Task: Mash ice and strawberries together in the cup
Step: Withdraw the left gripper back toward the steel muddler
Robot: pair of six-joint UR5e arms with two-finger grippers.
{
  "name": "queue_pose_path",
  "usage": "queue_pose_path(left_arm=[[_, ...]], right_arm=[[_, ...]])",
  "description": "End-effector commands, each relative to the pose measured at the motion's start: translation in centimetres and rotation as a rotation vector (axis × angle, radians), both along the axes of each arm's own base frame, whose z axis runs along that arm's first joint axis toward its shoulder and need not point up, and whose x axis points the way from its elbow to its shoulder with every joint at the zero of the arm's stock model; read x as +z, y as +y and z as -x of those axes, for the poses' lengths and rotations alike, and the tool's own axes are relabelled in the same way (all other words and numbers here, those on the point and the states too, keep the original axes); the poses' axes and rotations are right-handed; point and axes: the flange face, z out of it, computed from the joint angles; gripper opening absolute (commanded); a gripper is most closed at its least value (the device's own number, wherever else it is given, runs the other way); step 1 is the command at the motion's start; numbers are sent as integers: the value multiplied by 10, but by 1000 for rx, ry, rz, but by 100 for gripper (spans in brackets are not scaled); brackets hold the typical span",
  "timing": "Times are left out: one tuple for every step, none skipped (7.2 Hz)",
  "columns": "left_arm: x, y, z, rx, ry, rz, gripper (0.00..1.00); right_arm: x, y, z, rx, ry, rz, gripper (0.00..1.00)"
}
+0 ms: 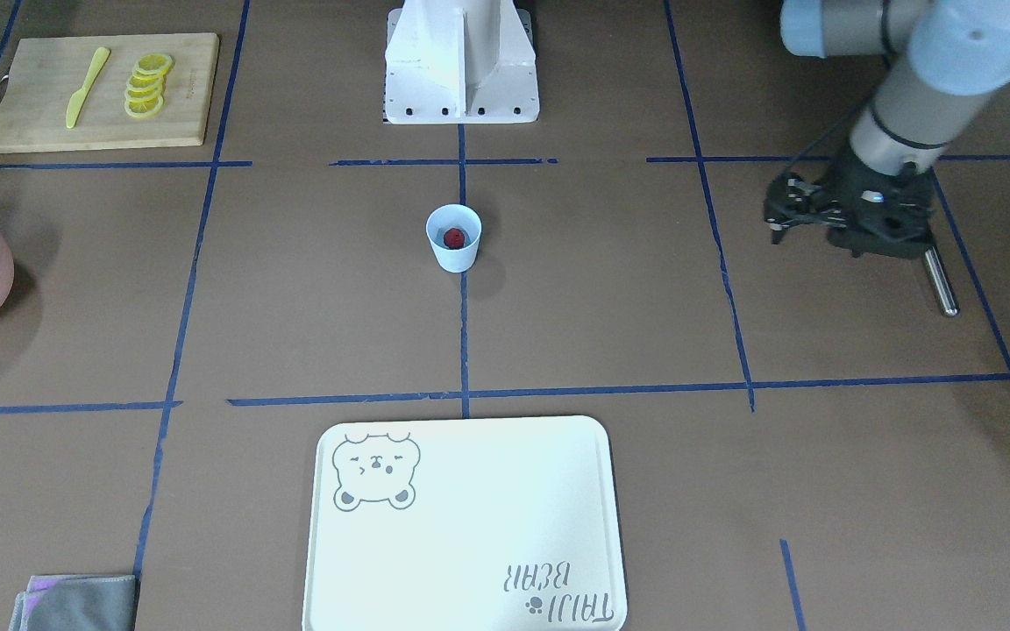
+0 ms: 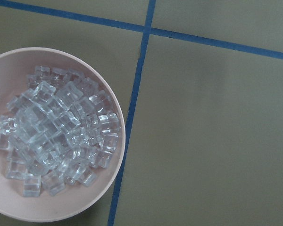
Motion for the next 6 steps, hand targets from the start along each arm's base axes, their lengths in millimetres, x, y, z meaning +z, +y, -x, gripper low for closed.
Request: queue_pose_path(left_arm=[[122, -12, 134, 44, 58, 41, 100], [153, 1, 150, 44, 48, 72, 100], [165, 8, 159, 32, 44, 94, 100], [174, 17, 164, 22, 41, 113, 100], [182, 26, 167, -10, 39, 144, 100], [199, 33, 168, -65, 43, 143, 100]], right_arm=[[-1, -1, 0, -1, 0, -4, 99], [-2, -1, 0, -1, 0, -6, 99], [-3, -1, 0, 1, 0, -9, 99], [-3, -2, 0, -1, 0, -9, 99], [-3, -2, 0, -1, 0, -9, 99], [-4, -2, 0, -1, 0, -10, 99]])
